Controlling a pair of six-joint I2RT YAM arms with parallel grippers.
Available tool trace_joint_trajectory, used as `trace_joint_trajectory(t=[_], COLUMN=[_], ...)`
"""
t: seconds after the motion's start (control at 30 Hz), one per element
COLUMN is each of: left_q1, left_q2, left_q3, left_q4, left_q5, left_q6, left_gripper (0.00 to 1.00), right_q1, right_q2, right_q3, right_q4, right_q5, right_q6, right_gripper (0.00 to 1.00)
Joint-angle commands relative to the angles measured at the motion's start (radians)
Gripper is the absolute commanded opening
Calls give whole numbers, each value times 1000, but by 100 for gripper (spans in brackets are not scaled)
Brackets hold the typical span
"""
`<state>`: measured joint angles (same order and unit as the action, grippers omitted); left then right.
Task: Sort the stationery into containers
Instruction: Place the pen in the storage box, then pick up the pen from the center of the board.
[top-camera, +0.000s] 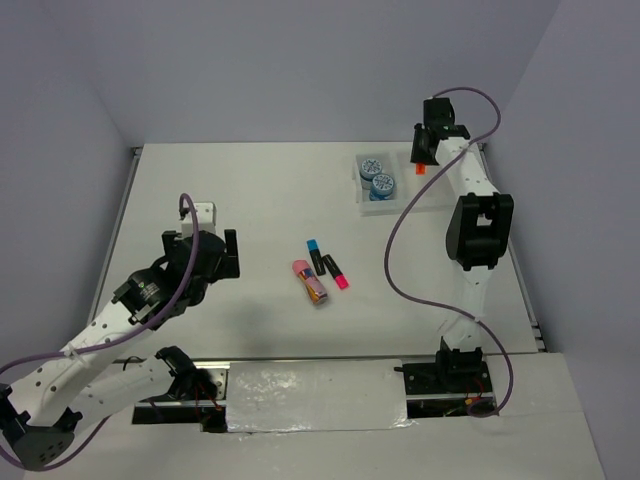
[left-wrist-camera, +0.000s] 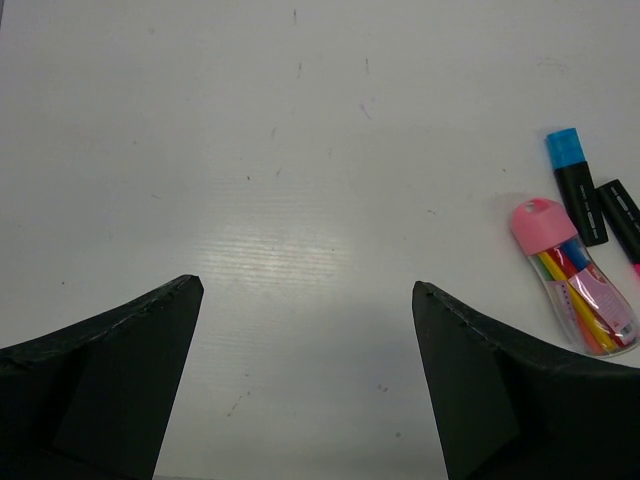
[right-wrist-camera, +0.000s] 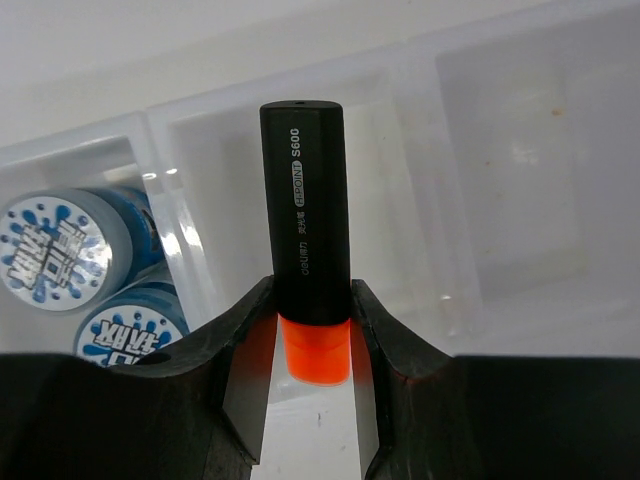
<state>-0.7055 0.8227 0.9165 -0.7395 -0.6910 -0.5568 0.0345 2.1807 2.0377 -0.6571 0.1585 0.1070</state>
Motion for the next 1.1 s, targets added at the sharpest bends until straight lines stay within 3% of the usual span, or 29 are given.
trace_joint_trajectory(t=[0.0, 0.13, 0.23, 0.37, 0.47, 0.63, 0.7, 0.8, 0.93, 1.07], left_q1=[-2, -2, -2, -2, -2, 0, 1, 14, 34, 34], left_q2=[-2, -2, -5, -10, -13, -14, -14, -20, -77, -114], left_q3=[5, 5, 5, 4, 4, 4, 5, 21, 30, 6], left_q4=[43, 48, 52, 52, 54, 52, 46, 12, -40, 11], left_q5=[39, 53, 61, 67, 71, 67, 50, -19, -125, -90], left_q6=[35, 43, 46, 49, 52, 49, 41, 2, -69, -48], left_gripper=[99, 99, 99, 99, 99, 99, 99, 99, 99, 99], right_q1=[-10, -11, -16, -18, -19, 26, 88, 279, 586, 665], right_q2=[25, 47, 66, 64, 63, -31, -180, -390, -521, -526], right_q3=[39, 35, 39, 42, 76, 54, -32, -309, -586, -710], right_q4=[20, 27, 21, 16, -16, -65, -38, 59, 146, 207], right_q5=[-49, -54, -51, -60, -73, -146, -136, -68, 31, 62], right_q6=[5, 0, 11, 33, 40, 63, 56, 46, 173, 235], right_gripper=[26, 34, 45, 68, 76, 73, 72, 69, 54, 52])
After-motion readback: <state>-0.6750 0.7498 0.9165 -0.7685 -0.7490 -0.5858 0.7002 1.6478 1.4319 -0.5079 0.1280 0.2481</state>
